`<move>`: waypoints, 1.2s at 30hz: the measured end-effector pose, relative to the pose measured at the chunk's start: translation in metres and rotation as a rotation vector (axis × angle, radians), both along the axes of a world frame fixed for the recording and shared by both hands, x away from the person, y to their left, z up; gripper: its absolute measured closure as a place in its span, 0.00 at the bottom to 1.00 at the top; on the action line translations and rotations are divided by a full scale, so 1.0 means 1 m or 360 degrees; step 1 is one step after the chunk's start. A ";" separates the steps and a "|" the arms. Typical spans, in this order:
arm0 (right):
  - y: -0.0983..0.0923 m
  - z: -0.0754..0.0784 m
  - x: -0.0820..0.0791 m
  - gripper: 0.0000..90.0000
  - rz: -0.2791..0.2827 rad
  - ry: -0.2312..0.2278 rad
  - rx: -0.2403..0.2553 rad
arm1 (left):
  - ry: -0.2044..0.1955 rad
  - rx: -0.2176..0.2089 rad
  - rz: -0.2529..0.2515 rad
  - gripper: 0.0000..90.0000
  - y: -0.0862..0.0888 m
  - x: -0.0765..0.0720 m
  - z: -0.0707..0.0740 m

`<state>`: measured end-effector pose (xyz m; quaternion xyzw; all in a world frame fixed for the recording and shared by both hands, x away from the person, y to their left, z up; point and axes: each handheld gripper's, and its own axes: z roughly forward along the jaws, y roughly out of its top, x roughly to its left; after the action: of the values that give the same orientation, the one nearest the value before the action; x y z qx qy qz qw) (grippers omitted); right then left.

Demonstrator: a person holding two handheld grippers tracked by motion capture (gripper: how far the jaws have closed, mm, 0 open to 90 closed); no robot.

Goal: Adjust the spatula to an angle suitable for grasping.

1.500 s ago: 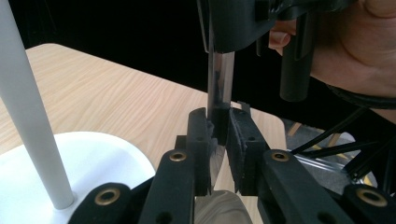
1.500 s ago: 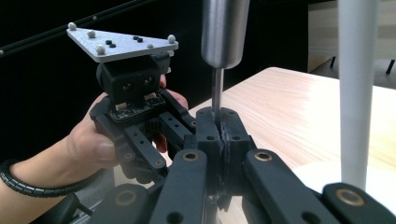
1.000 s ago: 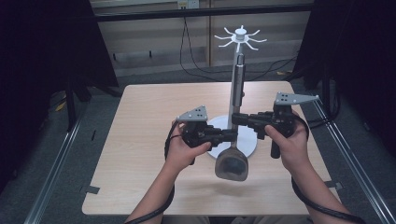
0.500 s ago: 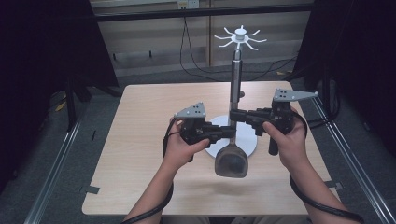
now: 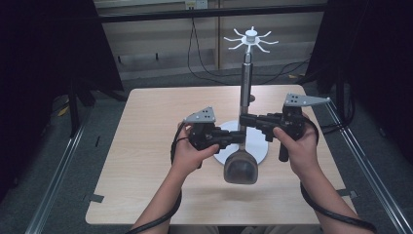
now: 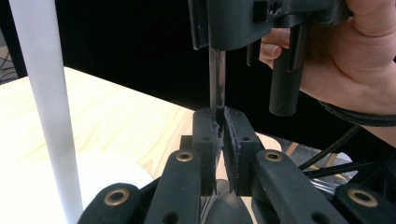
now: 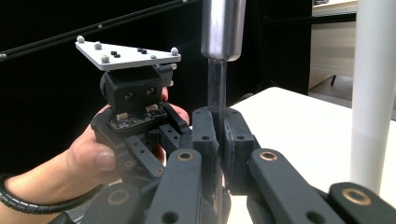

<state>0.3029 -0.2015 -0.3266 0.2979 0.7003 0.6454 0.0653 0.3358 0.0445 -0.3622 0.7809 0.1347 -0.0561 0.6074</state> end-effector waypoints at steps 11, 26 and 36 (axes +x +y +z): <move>0.001 -0.002 0.004 0.94 -0.0039 -0.0009 -0.0008 | -0.0023 0.0032 0.0031 0.93 -0.001 0.006 0.000; 0.002 -0.004 0.011 0.93 -0.0082 -0.0013 -0.0010 | -0.0045 0.0060 0.0078 0.92 -0.003 0.014 -0.001; 0.004 -0.009 0.014 0.91 -0.0072 -0.0036 0.0020 | -0.0055 0.0060 0.0097 0.92 0.001 0.017 -0.002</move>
<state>0.3167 -0.1972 -0.3356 0.3069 0.6884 0.6515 0.0859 0.3530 0.0455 -0.3645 0.7886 0.1488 -0.0215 0.5963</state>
